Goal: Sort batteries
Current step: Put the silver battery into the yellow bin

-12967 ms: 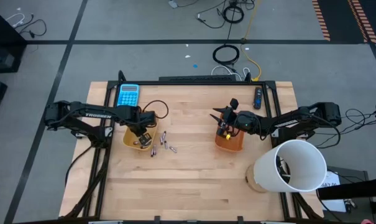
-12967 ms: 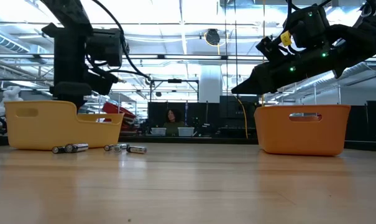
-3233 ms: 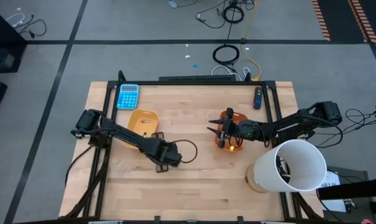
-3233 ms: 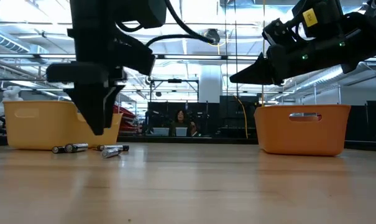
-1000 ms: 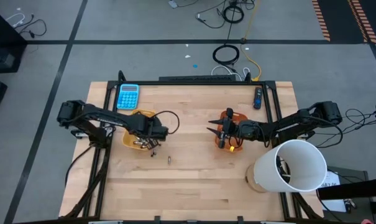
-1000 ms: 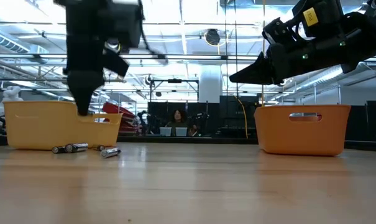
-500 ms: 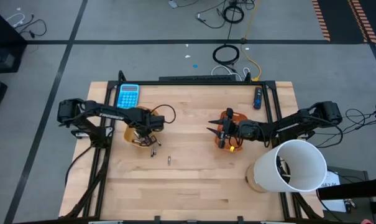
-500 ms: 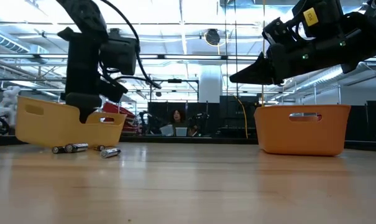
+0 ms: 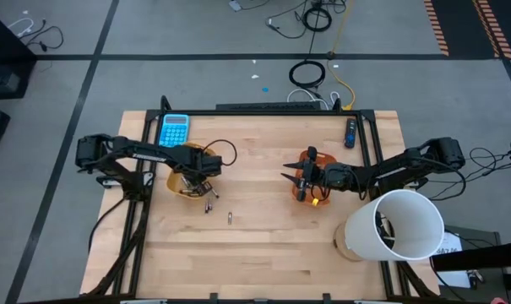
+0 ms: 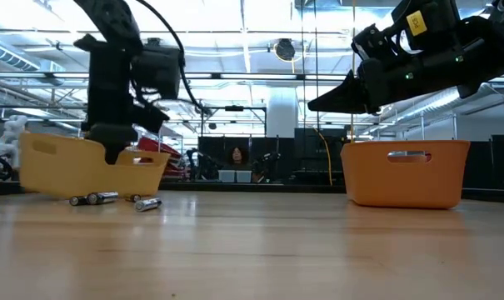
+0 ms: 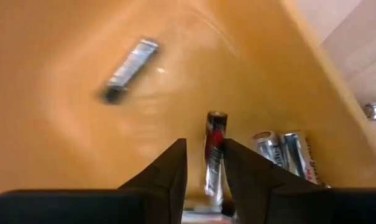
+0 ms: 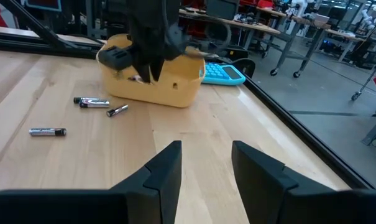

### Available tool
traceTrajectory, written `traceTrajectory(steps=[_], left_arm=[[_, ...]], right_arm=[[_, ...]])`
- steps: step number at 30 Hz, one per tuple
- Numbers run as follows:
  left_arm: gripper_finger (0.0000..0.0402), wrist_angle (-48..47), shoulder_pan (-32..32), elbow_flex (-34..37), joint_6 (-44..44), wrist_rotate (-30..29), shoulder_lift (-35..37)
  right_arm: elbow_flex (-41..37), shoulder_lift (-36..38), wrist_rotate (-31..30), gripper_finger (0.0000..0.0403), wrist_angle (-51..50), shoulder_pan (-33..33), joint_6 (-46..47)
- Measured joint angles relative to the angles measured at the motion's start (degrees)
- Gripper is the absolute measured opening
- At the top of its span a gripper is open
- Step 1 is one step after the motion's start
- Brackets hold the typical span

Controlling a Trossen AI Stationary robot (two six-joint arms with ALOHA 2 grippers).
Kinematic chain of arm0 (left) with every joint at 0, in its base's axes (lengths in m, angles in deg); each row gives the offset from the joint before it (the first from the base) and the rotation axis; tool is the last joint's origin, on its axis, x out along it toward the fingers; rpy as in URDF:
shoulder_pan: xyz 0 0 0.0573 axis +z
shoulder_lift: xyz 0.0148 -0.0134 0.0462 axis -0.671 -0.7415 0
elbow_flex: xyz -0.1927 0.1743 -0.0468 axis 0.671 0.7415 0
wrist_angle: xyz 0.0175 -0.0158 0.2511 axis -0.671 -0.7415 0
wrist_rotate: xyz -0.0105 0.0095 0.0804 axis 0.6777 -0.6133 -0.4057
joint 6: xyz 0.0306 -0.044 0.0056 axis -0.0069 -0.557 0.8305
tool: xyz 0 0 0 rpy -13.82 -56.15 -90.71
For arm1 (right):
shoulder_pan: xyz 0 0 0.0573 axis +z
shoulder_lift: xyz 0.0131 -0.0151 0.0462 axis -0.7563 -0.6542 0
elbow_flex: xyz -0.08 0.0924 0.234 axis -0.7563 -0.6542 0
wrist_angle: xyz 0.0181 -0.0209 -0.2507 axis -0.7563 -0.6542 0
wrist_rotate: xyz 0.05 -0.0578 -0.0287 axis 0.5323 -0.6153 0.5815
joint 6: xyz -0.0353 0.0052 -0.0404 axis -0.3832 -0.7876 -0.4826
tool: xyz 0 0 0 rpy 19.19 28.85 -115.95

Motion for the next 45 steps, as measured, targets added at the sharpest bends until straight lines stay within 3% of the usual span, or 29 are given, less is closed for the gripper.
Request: traceTrajectory(steps=[10,15,18,21,27,33,41,45], left_arm=[[0.0117,-3.07,-0.51,-2.87,-1.75,-3.11,11.17],[0.0118,-2.12,-3.64,-4.14,-5.23,-0.31,13.37],[0.0118,3.44,-7.24,-4.50,-8.51,3.85,13.42],[0.0118,10.66,-12.18,-4.59,-9.13,7.22,11.87],[0.0118,17.90,-19.32,-4.60,-10.49,6.21,5.32],[0.0118,18.15,-24.00,-8.75,0.15,5.89,-1.67],[0.0120,17.12,-26.17,-14.63,4.95,6.02,-9.33],[0.0146,16.95,-26.83,-14.89,6.41,8.35,-11.43]], right_arm=[[0.00,0.00,0.00,0.0132,0.11,0.00,0.00],[0.00,0.00,0.00,0.0132,0.08,0.00,0.02],[0.00,0.00,0.00,0.0132,0.09,0.00,0.02],[0.00,0.00,0.00,0.0132,0.09,0.00,0.02],[0.00,0.00,0.00,0.0132,0.65,0.00,0.13],[0.00,0.00,-0.01,0.0132,0.66,0.00,0.85],[0.00,0.00,0.00,0.0132,0.53,0.00,0.85],[-0.02,0.00,0.00,0.0132,0.05,0.00,0.85]])
